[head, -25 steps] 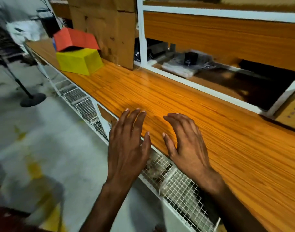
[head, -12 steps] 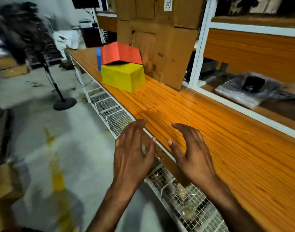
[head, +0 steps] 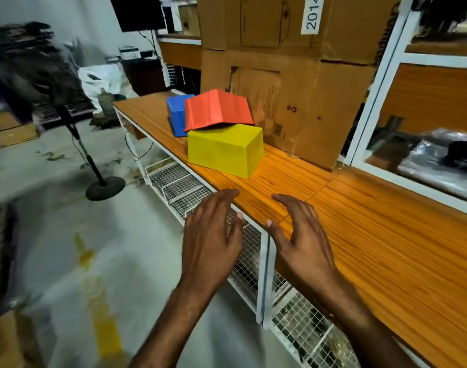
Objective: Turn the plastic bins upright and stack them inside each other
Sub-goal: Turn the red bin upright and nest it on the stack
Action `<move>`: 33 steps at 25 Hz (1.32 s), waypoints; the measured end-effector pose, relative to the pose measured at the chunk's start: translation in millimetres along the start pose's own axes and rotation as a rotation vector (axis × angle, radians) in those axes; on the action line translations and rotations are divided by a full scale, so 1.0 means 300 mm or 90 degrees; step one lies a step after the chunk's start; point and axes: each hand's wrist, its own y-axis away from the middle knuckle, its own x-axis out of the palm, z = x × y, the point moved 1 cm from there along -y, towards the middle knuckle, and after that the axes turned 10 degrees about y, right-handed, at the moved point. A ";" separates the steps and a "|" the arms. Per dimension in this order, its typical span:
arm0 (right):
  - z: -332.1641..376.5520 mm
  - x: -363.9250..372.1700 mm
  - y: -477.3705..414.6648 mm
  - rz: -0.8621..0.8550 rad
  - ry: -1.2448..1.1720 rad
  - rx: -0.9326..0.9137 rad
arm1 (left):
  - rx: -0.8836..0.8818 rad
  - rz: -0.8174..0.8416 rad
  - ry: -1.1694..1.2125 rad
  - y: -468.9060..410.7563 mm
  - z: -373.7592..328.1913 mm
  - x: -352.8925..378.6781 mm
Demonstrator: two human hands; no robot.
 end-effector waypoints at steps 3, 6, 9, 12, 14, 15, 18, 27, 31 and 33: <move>0.010 0.150 -0.189 0.002 -0.003 0.005 | -0.007 0.007 0.036 -0.170 0.182 0.021; -0.013 0.289 -0.384 -0.006 -0.013 0.007 | -0.003 0.009 0.067 -0.347 0.345 0.068; -0.028 0.428 -0.623 -0.014 -0.032 0.019 | -0.014 0.004 0.121 -0.576 0.512 0.106; -0.016 0.535 -0.848 -0.020 -0.039 0.009 | -0.009 -0.009 0.155 -0.792 0.634 0.128; -0.014 0.592 -0.975 -0.013 -0.040 0.014 | -0.012 -0.010 0.164 -0.915 0.699 0.142; -0.009 0.620 -1.035 -0.006 -0.044 0.021 | -0.018 -0.007 0.172 -0.975 0.736 0.147; 0.005 0.704 -1.208 -0.011 -0.038 0.032 | -0.016 -0.006 0.201 -1.161 0.869 0.168; 0.034 1.015 -1.664 -0.176 -0.013 0.224 | -0.196 -0.011 0.425 -1.713 1.375 0.266; -0.009 1.105 -1.824 -0.211 -0.027 0.387 | -0.277 0.104 0.523 -1.901 1.488 0.326; -0.038 1.124 -1.896 -0.191 -0.053 0.493 | -0.352 0.132 0.554 -1.989 1.527 0.366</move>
